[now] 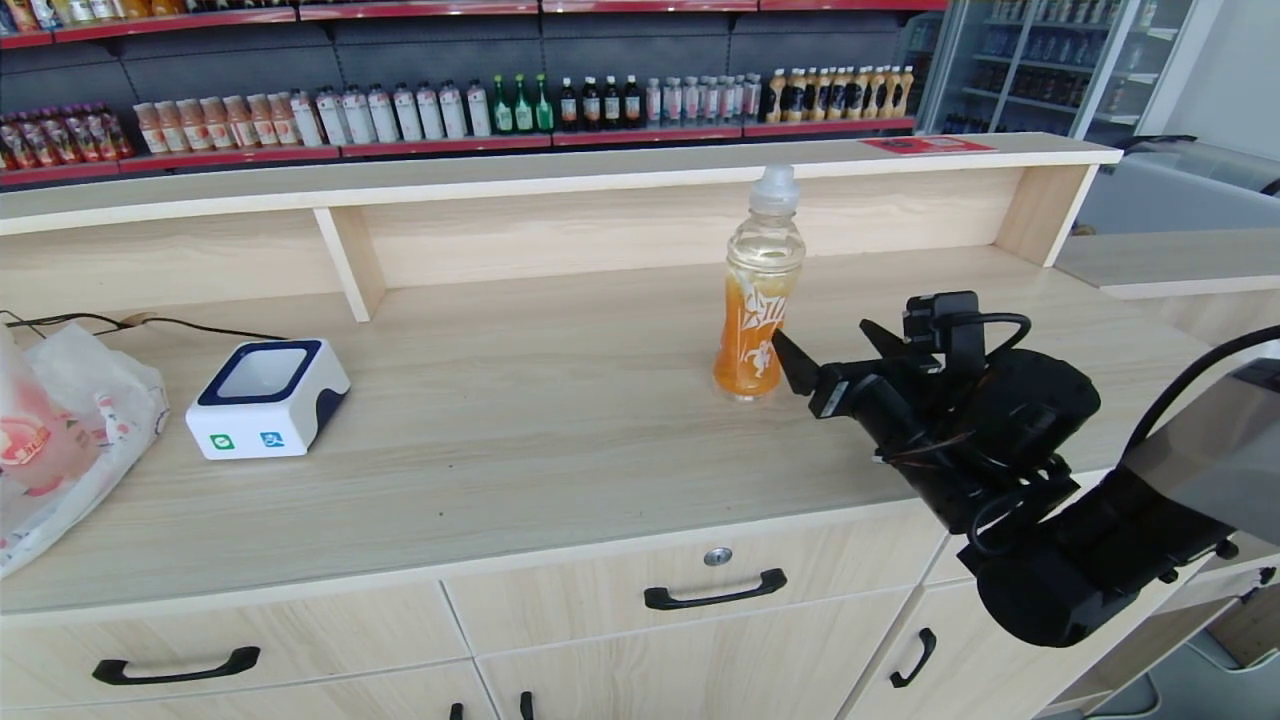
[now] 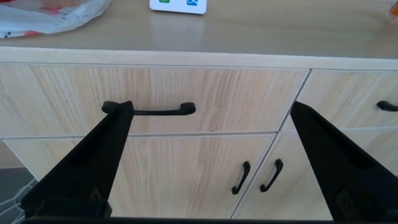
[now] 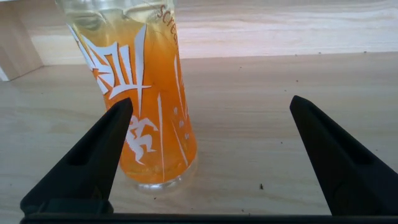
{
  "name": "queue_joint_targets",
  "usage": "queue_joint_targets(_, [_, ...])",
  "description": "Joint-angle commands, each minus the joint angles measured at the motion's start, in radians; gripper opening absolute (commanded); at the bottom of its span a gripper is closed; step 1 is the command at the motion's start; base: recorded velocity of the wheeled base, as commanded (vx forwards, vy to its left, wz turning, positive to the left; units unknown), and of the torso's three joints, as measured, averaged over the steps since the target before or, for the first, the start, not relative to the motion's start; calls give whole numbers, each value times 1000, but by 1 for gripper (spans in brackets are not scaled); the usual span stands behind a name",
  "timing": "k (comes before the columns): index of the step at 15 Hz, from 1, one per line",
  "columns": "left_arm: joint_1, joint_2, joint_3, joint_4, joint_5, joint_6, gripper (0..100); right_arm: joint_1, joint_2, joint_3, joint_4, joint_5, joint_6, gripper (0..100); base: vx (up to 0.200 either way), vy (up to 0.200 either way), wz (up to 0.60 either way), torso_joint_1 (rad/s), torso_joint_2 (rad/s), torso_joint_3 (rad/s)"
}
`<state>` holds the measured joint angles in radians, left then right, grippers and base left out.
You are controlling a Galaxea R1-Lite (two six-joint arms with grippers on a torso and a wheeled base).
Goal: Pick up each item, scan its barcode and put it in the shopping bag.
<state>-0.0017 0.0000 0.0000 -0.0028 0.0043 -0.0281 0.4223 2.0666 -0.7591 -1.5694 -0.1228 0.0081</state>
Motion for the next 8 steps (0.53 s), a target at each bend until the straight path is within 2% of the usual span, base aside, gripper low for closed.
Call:
queue_joint_targets(1, [0, 0, 0, 0, 0, 0, 100, 69, -23, 3, -1, 0, 0, 100, 0, 0, 0, 0, 0, 0])
queue_joint_targets(3, [0, 0, 0, 0, 0, 2, 100, 142, -16, -6, -1, -1, 0, 100, 0, 0, 0, 0, 0, 0])
queue_joint_targets(8, [0, 0, 0, 0, 0, 4, 100, 134, 47, -19, -1, -3, -2, 100, 0, 0, 0, 0, 0, 0])
